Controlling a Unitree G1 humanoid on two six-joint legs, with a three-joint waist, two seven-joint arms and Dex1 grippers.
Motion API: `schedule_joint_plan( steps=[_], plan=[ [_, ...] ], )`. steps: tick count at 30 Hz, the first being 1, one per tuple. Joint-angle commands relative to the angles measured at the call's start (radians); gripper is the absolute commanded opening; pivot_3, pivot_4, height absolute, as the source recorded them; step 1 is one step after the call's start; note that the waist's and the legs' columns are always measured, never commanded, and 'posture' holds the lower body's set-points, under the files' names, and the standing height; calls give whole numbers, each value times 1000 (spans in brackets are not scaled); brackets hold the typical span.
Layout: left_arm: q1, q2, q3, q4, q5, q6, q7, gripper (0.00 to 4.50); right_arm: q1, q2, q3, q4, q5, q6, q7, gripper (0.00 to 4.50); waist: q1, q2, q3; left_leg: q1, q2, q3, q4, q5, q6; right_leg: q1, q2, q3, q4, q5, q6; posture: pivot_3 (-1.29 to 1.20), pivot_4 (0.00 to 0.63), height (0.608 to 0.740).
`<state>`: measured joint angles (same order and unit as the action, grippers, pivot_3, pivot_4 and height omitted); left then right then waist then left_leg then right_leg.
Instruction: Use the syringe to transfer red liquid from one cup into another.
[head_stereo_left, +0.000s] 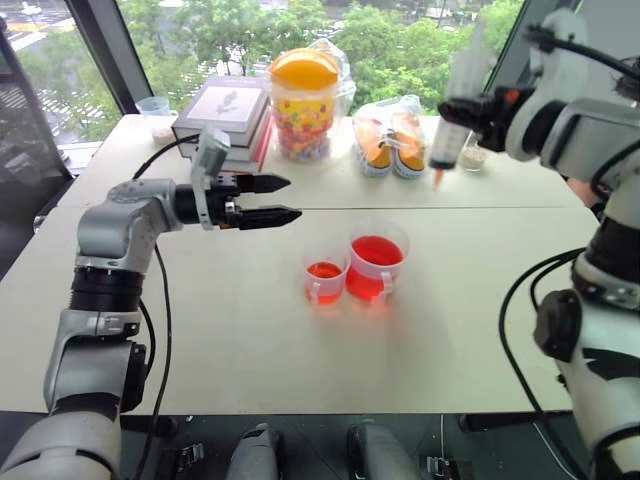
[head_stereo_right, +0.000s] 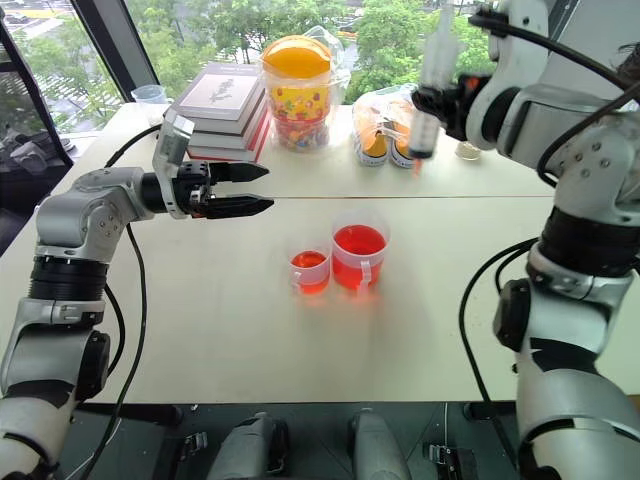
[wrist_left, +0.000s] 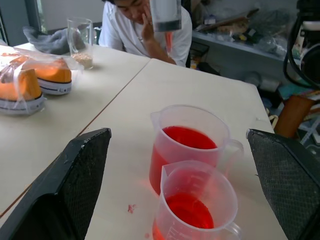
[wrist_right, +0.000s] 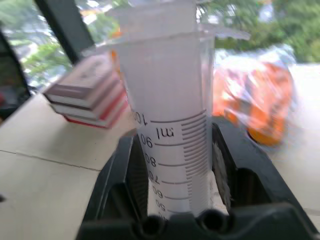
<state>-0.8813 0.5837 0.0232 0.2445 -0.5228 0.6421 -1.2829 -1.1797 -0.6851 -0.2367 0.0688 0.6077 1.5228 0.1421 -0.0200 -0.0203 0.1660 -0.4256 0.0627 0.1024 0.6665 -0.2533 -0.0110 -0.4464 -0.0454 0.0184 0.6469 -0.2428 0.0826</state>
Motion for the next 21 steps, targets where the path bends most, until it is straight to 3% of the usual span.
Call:
schedule_joint_plan(
  steps=[1,8,20,21],
  plan=[
    [7,0,14,-61,-33,1,-4,4474,-29,-63,114,102,-21,88,56,1380,-4,0,0,0,0,0,0,0,0,-1,0,1,0,0,0,0,150,740],
    [47,8,26,-140,-61,25,37,4474,14,-141,349,243,-34,87,245,1380,-3,0,0,-2,0,1,-1,0,0,-4,1,2,1,0,0,0,150,740],
    [120,43,45,-256,-104,67,113,4474,100,-98,577,452,-176,-43,437,1380,2,0,0,-2,0,1,-1,0,0,-4,1,2,1,0,1,0,150,740],
    [121,42,44,-260,-106,68,117,4497,102,-93,579,463,-186,-49,444,1874,2,0,0,-2,0,1,-1,0,0,-3,1,1,1,0,1,0,150,740]
  ],
)
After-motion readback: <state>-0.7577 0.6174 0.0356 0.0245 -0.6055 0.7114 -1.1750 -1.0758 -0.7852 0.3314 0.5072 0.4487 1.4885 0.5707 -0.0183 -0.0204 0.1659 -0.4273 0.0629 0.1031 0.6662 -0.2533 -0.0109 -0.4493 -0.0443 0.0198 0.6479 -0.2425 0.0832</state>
